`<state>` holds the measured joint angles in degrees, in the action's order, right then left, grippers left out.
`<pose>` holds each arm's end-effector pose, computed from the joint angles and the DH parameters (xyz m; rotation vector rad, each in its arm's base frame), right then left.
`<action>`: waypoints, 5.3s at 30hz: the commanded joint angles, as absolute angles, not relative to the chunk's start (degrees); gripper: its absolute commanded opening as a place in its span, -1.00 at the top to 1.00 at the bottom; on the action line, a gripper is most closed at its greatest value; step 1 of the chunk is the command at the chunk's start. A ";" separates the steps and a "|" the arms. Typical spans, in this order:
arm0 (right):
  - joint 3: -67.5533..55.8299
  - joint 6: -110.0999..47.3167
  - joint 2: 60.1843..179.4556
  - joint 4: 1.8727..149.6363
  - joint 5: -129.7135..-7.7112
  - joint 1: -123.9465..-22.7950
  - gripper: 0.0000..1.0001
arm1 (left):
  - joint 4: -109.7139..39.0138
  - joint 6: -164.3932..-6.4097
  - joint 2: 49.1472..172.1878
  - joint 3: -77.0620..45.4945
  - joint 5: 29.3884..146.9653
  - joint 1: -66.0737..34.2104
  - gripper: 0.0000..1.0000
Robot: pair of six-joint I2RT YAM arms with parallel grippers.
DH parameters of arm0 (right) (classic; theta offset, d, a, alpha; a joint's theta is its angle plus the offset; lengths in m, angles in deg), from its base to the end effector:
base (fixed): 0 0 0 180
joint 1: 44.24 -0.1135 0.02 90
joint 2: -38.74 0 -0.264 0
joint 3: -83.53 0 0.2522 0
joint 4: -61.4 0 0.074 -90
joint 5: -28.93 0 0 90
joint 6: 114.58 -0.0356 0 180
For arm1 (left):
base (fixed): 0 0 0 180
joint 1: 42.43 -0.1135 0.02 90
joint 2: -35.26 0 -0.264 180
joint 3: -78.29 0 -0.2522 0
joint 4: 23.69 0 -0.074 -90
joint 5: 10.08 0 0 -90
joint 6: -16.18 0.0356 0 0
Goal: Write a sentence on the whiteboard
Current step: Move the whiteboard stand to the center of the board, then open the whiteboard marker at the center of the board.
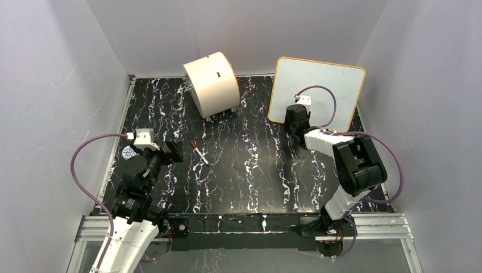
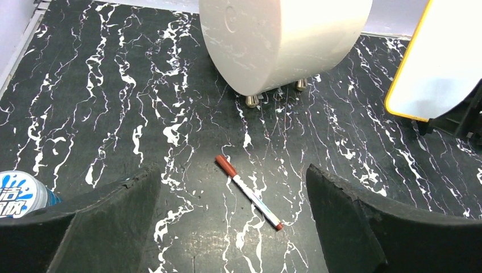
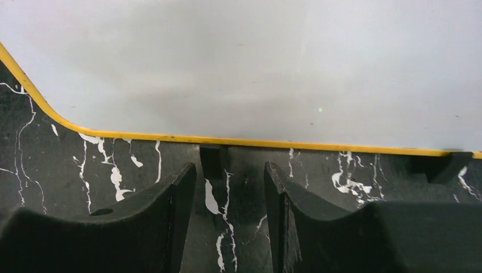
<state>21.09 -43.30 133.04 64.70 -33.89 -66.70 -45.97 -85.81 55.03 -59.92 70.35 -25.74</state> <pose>0.3208 0.1150 0.1828 0.1941 2.1010 -0.0918 0.1113 -0.0272 0.2969 -0.0666 1.5798 -0.2607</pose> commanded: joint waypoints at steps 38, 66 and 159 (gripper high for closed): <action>30.52 -48.76 123.09 64.79 -35.80 -83.52 1.00 | -43.96 -85.33 54.21 -59.56 72.66 -25.21 -0.83; 28.73 -57.94 127.08 63.61 -26.93 -109.87 1.00 | -46.53 -89.37 57.32 -57.42 59.77 -25.31 -0.90; 44.28 -29.28 82.05 67.33 7.39 -110.33 -0.97 | -69.02 -104.77 139.23 -21.24 72.23 -25.91 0.37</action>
